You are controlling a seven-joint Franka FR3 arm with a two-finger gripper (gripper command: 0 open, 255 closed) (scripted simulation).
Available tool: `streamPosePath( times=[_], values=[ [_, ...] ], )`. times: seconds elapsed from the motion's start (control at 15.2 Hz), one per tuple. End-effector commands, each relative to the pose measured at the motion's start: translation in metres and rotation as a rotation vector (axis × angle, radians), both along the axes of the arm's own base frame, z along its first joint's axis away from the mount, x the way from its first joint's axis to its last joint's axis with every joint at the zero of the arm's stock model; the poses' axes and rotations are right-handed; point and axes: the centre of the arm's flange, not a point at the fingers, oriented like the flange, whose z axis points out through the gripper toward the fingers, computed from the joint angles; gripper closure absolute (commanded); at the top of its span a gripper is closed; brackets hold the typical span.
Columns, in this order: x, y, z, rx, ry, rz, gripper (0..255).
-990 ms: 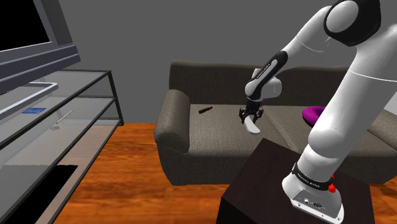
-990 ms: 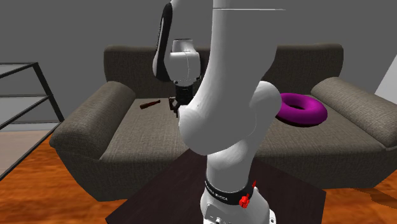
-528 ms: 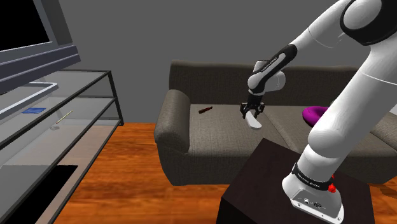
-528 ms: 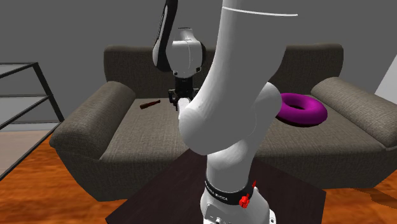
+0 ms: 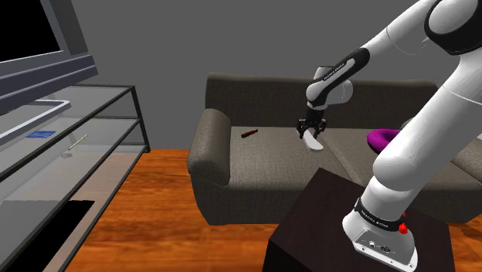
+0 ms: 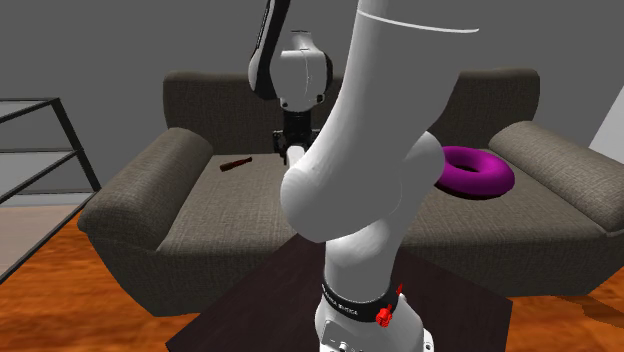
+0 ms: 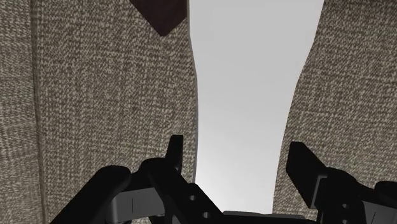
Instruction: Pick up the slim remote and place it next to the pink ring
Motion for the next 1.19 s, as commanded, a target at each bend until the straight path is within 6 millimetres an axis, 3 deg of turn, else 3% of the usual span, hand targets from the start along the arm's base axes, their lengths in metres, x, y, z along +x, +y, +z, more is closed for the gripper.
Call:
streamPosePath(
  times=[0.0,1.12],
  values=[
    [-0.012,-0.024,0.002,0.000,0.000,0.001,255],
    [-0.110,-0.226,0.003,0.000,0.000,0.001,255]
  ],
)
